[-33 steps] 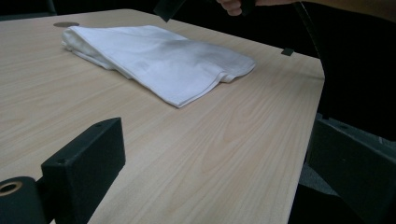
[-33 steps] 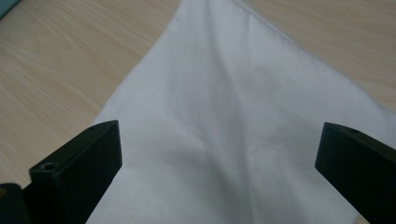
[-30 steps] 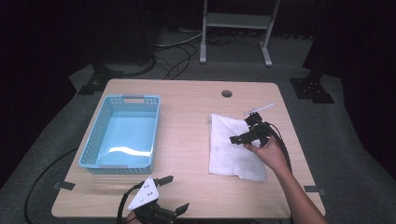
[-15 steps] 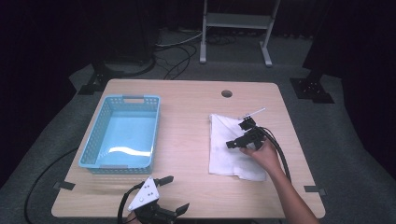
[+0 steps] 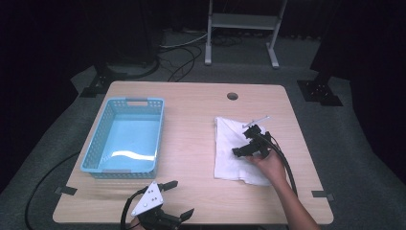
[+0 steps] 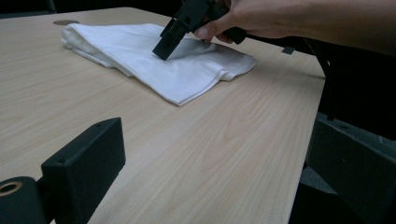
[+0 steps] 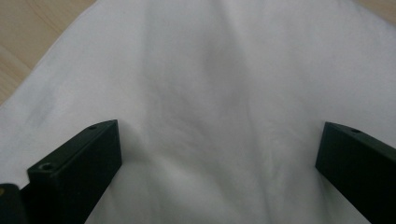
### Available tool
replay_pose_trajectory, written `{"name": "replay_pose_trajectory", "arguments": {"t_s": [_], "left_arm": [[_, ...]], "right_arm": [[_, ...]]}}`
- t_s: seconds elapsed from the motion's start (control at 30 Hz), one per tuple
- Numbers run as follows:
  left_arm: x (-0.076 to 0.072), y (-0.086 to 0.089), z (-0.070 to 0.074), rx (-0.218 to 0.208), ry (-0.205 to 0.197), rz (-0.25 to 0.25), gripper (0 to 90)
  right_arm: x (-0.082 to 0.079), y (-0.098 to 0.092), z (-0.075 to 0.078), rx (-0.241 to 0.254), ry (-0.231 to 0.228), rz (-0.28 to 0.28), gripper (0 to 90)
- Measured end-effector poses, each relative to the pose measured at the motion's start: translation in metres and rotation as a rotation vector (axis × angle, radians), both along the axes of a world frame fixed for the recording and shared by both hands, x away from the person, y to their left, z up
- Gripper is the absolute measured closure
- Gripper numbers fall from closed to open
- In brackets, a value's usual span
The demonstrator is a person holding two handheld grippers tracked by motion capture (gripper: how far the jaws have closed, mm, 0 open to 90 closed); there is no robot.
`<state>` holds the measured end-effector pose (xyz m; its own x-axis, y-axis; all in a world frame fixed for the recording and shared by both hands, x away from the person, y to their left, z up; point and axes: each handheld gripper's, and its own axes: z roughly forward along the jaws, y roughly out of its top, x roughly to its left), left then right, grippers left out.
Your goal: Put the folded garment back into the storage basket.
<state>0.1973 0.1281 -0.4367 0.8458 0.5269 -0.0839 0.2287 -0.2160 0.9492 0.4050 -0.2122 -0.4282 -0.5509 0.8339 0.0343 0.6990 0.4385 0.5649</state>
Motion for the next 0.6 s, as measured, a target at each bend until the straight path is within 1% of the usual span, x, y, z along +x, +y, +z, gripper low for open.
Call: {"name": "replay_pose_trajectory", "arguments": {"t_s": [0.03,0.07,0.1,0.13,0.17,0.3,0.37,0.6], "left_arm": [[0.0001,0.0003,-0.0001,-0.001,0.000,0.000,4.1],[0.0001,0.0003,-0.0001,-0.001,0.000,0.000,4.1],[0.0000,0.0005,-0.0002,-0.003,0.002,0.002,4.1],[0.0000,0.0005,-0.0002,-0.003,0.002,0.002,4.1],[0.0000,0.0005,-0.0001,-0.003,0.001,0.002,4.1],[-0.0002,0.0000,0.0000,-0.002,0.000,0.001,4.1],[-0.0003,-0.0001,-0.0001,-0.001,0.000,0.001,4.1],[0.0005,0.0001,-0.0004,-0.004,0.005,0.000,4.1]], "right_arm": [[-0.0018,-0.0014,-0.0014,0.008,-0.019,-0.001,0.1],[-0.0018,-0.0014,-0.0014,0.008,-0.019,-0.001,0.1],[-0.0049,-0.0035,-0.0032,0.025,-0.041,-0.017,0.0],[-0.0049,-0.0035,-0.0032,0.025,-0.041,-0.017,0.0],[-0.0071,-0.0042,-0.0043,0.034,-0.052,-0.027,0.2],[-0.0072,-0.0044,-0.0038,0.028,-0.048,-0.017,0.8],[-0.0063,-0.0043,-0.0022,0.019,-0.033,-0.002,2.4],[-0.0068,-0.0038,-0.0003,0.014,-0.025,0.015,7.6]]}}
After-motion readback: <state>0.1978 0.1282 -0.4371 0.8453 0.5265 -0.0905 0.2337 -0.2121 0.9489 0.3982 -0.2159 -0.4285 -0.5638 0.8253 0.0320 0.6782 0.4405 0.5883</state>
